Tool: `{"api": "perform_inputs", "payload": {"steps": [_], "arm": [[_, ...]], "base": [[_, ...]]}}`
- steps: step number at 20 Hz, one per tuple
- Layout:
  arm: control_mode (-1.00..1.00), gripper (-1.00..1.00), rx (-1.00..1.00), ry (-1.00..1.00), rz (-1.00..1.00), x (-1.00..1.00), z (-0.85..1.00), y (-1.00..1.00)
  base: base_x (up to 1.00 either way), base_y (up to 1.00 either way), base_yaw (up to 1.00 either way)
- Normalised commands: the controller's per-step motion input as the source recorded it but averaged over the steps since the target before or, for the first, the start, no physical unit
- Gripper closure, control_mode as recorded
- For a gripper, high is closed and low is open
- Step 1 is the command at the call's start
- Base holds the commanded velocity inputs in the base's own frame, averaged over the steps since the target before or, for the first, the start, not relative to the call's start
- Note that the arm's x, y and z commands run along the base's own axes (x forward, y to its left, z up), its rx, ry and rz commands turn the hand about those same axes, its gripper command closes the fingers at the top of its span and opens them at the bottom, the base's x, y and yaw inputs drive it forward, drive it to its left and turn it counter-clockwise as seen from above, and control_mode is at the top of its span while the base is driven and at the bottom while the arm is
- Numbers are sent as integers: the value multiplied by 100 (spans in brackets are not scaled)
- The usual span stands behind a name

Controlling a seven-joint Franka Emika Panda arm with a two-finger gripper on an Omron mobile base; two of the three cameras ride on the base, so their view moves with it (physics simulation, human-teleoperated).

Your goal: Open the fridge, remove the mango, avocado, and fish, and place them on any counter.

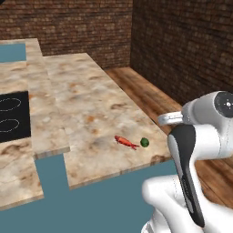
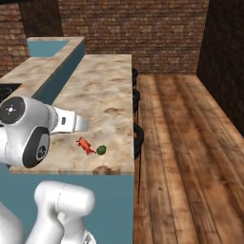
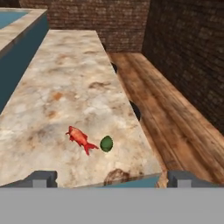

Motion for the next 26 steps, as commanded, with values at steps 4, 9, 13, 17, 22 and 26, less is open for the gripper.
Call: {"api": "perform_inputs", "payload": {"steps": [4, 9, 13, 17, 22, 26], "arm": [[-100, -100, -4, 16, 0, -53, 23, 0], [100, -100, -2, 6, 0, -4, 4, 1], [100, -100, 0, 0, 0, 0, 0, 0], [100, -100, 0, 0, 0, 0, 0, 0], [100, -100, 0, 0, 0, 0, 0, 0], [100, -100, 0, 0, 0, 0, 0, 0]], "base": [[0, 0, 0], [-4, 6, 0], [-3, -19, -8], [-4, -34, -85], [0, 0, -100], [0, -11, -96]]}}
